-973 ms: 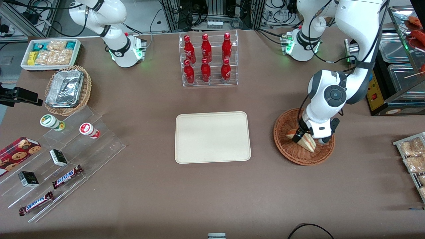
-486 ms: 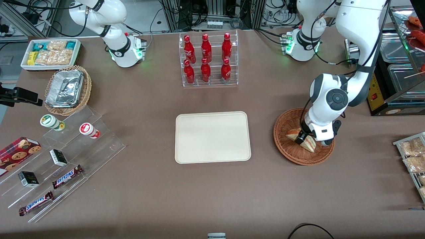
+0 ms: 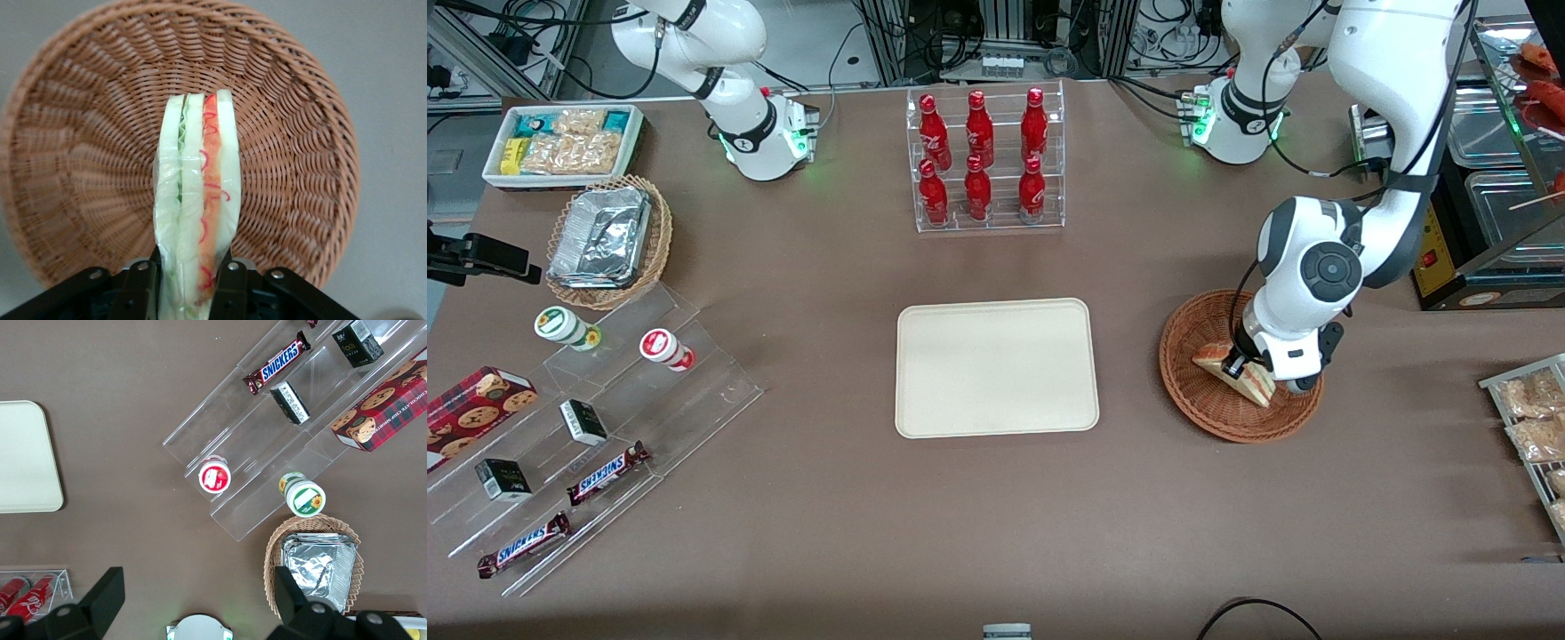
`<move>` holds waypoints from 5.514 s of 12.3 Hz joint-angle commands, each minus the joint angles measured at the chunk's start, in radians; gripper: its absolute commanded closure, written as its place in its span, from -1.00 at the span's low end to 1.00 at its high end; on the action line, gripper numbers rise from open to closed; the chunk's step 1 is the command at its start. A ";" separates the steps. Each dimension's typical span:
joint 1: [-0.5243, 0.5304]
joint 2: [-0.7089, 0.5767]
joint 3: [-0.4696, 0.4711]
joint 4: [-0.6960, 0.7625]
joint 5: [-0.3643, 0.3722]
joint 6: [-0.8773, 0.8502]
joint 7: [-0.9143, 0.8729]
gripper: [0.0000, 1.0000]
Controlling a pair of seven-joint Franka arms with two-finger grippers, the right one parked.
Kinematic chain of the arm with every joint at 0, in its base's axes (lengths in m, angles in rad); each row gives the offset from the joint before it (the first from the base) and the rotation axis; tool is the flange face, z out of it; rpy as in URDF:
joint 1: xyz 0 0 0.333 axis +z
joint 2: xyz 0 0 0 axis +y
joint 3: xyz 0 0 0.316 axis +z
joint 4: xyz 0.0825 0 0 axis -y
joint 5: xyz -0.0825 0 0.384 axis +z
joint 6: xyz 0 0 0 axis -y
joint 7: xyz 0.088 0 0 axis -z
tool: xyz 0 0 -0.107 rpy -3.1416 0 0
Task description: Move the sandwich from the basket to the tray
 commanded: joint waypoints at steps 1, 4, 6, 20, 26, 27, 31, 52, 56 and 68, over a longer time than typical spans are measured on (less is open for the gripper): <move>-0.062 -0.044 0.001 0.181 0.026 -0.267 0.000 1.00; -0.154 -0.018 -0.011 0.411 -0.001 -0.446 0.091 1.00; -0.217 0.027 -0.038 0.483 -0.023 -0.451 0.136 1.00; -0.502 0.471 -0.095 0.726 -0.054 -0.204 0.376 1.00; -0.524 0.532 -0.094 0.721 -0.049 -0.148 0.330 1.00; -0.525 0.538 -0.094 0.724 -0.049 -0.145 0.330 1.00; -0.526 0.548 -0.091 0.724 -0.034 -0.124 0.333 0.86; -0.041 -0.148 -0.083 0.680 -0.025 -0.811 0.642 -1.00; 0.132 -0.239 -0.083 0.651 -0.032 -0.918 0.976 -1.00; 0.143 -0.228 0.036 0.686 -0.023 -0.894 1.233 -1.00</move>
